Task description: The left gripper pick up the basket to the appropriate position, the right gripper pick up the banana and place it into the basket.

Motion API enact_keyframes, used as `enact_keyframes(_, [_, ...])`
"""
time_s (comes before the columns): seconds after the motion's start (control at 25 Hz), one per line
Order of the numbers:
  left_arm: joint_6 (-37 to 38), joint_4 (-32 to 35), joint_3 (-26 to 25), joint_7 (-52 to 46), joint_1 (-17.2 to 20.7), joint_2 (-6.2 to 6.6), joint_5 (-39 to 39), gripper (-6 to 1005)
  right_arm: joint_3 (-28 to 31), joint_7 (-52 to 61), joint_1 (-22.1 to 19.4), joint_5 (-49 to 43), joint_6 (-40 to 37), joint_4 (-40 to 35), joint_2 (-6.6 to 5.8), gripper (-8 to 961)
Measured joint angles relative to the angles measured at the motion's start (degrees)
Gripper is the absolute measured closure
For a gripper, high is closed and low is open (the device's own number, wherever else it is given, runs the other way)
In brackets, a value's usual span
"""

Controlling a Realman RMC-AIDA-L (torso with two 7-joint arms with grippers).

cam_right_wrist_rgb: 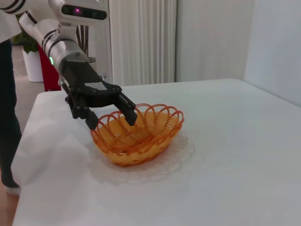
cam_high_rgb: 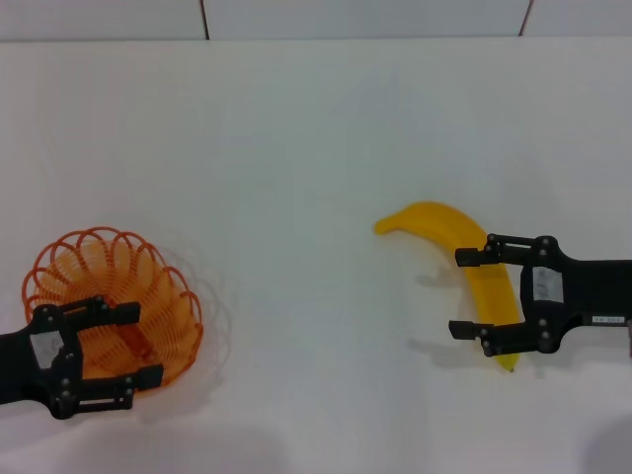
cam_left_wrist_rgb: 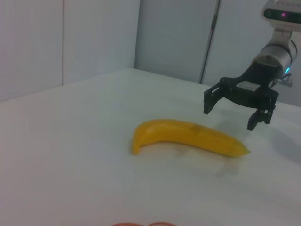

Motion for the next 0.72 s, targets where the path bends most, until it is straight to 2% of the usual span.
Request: enact_keyframes(0.72, [0.5,0.1,-0.4,0.1,0.0,-0.09,-0.6,146,0.0,0.0,-0.1,0.1,-0.1,0.0,-0.01,97])
